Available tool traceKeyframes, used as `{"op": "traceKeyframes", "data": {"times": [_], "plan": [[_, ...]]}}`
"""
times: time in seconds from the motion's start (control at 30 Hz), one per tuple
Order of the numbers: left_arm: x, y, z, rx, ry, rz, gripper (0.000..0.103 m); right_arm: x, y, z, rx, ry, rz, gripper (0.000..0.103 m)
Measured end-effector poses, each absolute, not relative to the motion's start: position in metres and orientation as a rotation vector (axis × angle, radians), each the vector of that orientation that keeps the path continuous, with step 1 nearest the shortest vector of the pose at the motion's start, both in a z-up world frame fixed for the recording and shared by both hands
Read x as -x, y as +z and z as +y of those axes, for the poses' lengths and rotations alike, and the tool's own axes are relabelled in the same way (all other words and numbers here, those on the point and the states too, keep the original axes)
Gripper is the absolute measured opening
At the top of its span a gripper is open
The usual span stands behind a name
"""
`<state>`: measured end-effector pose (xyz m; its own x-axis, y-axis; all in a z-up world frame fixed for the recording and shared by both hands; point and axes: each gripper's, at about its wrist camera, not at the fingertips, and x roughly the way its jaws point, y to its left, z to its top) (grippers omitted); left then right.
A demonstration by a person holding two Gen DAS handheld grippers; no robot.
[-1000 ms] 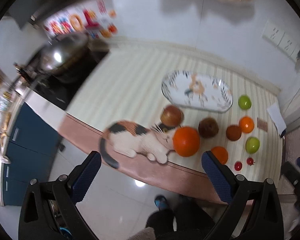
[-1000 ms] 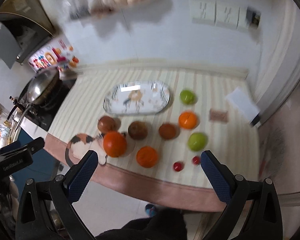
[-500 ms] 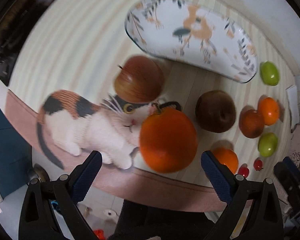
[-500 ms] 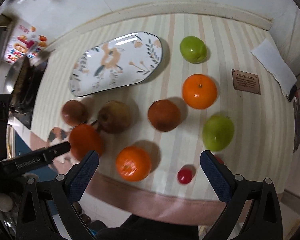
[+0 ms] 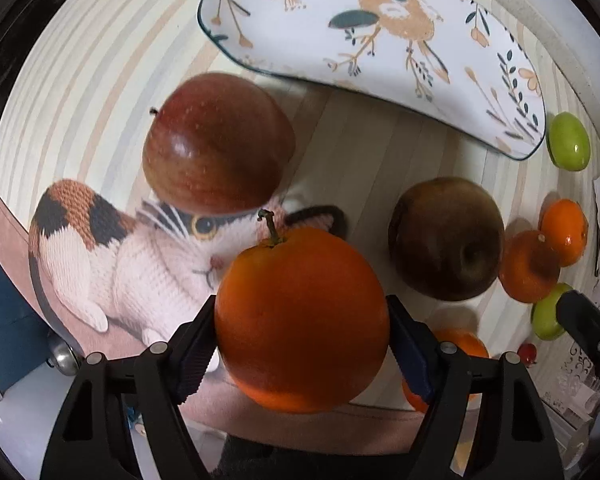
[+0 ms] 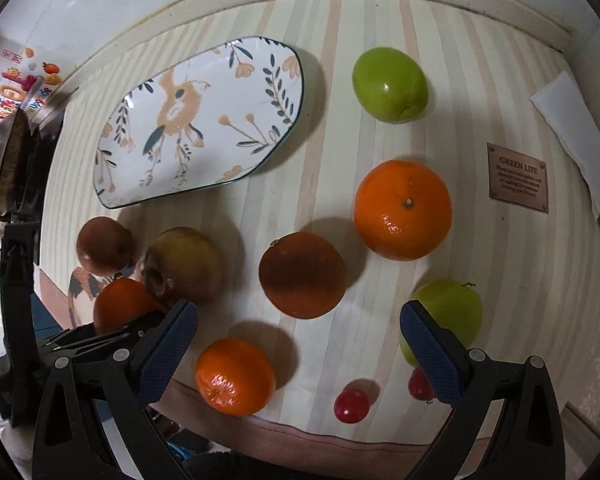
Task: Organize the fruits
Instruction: 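Grasp the large orange with the left tool while the right tool grasps the brown round fruit, then carry both fruits onto the floral plate and open both tools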
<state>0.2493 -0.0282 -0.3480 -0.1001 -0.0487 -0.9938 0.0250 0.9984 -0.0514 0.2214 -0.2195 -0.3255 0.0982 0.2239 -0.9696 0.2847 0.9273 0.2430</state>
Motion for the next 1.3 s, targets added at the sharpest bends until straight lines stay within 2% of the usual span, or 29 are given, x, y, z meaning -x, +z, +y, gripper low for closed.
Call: {"op": "traceKeyframes", "data": {"times": [0.23, 0.33, 0.43, 0.5, 0.57, 0.77, 1.0, 1.13, 1.3], "plan": [[-0.255, -0.344, -0.018, 0.044, -0.065, 1.65, 0.076, -0.223, -0.331, -0.219, -0.412, -0.071, 1.486, 0.1], [-0.257, -0.343, -0.025, 0.012, -0.069, 1.626, 0.077, -0.229, -0.339, -0.223, -0.426, -0.086, 1.486, 0.096], [-0.263, -0.343, -0.034, -0.014, -0.072, 1.608, 0.077, -0.234, -0.352, -0.222, -0.427, -0.085, 1.508, 0.085], [-0.266, -0.343, -0.035, -0.006, -0.067, 1.613, 0.076, -0.236, -0.361, -0.221, -0.442, -0.081, 1.522, 0.069], [-0.266, -0.342, -0.034, 0.009, -0.065, 1.614, 0.076, -0.236, -0.362, -0.22, -0.474, -0.047, 1.503, 0.06], [-0.25, -0.328, -0.018, 0.035, -0.071, 1.601, 0.075, -0.235, -0.35, -0.213, -0.425, -0.046, 1.475, 0.059], [-0.245, -0.272, -0.012, 0.079, -0.144, 1.519, 0.075, -0.241, -0.313, -0.204, -0.432, 0.005, 1.405, 0.059], [-0.269, -0.231, -0.016, 0.106, -0.203, 1.457, 0.075, -0.258, -0.288, -0.2, -0.452, 0.053, 1.354, 0.059], [-0.334, -0.228, -0.03, 0.078, -0.218, 1.436, 0.075, -0.306, -0.285, -0.193, -0.427, 0.079, 1.319, 0.059]]}}
